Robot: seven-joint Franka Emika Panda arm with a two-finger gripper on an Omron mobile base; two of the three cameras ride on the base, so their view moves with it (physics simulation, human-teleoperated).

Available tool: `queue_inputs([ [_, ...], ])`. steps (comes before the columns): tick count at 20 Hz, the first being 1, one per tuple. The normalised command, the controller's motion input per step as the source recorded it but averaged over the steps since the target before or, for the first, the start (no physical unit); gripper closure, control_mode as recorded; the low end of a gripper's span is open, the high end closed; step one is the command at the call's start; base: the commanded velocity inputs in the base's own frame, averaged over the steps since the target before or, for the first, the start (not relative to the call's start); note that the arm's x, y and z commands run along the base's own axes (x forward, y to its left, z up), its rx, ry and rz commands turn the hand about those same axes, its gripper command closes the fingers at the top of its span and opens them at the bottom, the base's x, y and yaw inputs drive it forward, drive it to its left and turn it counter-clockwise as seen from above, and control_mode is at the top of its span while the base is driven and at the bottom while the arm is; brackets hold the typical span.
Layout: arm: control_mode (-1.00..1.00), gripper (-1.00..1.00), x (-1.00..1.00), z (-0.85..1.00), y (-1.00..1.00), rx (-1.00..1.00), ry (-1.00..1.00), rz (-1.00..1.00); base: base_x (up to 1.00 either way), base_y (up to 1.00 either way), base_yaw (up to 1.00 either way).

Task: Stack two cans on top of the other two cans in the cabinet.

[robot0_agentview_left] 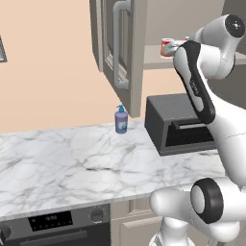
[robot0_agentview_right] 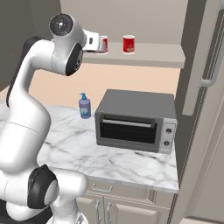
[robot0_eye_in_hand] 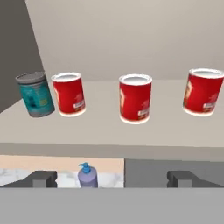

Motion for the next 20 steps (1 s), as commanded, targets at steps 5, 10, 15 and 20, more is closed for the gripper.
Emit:
queue_inputs([
  [5,-1.0,-1.0,0.21,-0.09,-0.09,-0.13,0.0,0.09,0.0,0.0,0.0],
  [10,-1.0,-1.0,0.26,-0.08,-0.01,-0.03,0.0,0.01,0.0,0.0,0.0],
  [15,-1.0,-1.0,0.31,-0.04,-0.02,0.0,0.0,0.0,0.0,0.0,0.0],
  [20,-1.0,-1.0,0.33,-0.03,-0.01,0.0,0.01,0.0,0.0,0.0,0.0],
])
